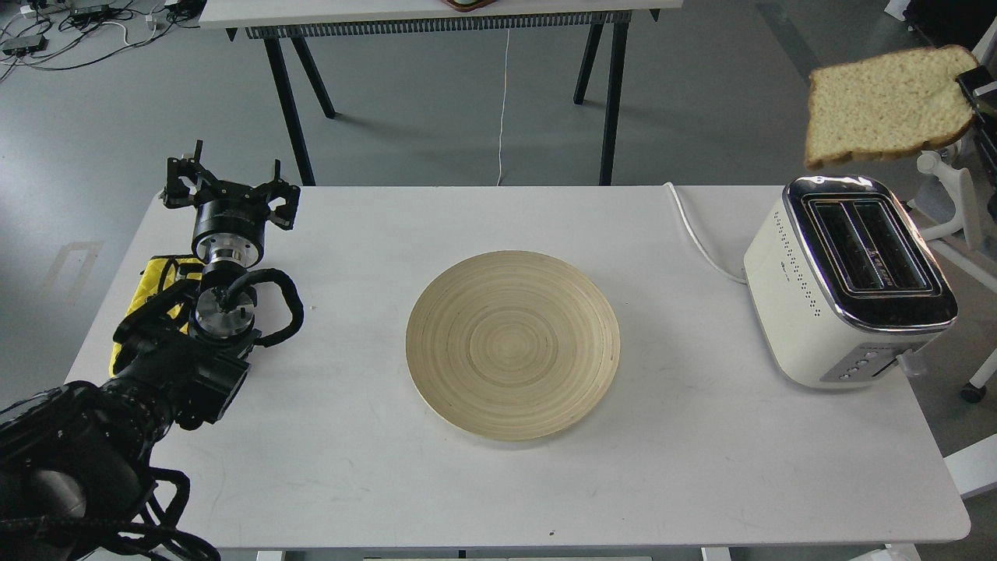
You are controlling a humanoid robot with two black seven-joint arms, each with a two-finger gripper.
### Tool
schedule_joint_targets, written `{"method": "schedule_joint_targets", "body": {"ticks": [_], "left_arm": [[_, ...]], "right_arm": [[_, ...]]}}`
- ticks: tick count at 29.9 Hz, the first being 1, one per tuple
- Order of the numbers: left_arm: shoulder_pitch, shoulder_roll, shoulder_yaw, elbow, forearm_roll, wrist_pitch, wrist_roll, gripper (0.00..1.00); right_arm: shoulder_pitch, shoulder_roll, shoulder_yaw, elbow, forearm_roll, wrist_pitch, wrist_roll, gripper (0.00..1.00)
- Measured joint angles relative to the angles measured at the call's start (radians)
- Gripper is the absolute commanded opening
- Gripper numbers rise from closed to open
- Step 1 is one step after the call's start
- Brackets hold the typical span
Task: Put bread in toaster with right arm
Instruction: 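Lift the bread slice with the right gripper up over the toaster, then lower the bread slice into the toaster slot with the right gripper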
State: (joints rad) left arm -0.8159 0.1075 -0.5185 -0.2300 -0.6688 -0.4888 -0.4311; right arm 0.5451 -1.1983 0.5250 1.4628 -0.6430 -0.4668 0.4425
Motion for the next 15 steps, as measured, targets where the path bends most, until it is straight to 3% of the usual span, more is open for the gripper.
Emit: {"method": "schedule_joint_targets", "body": {"ticks": [6, 15], "left_arm": [[0.000, 0.000, 0.000, 0.000, 0.000, 0.000, 0.000, 1.00], [0.000, 0.000, 0.000, 0.000, 0.000, 0.000, 0.000, 1.00]], "right_arm": [[-0.002, -0.090, -0.125, -0.019, -0.120, -0.011, 0.000, 0.00], [-0.005, -0.064, -0.218, -0.139, -0.172, -0.022, -0.004, 0.00]]}}
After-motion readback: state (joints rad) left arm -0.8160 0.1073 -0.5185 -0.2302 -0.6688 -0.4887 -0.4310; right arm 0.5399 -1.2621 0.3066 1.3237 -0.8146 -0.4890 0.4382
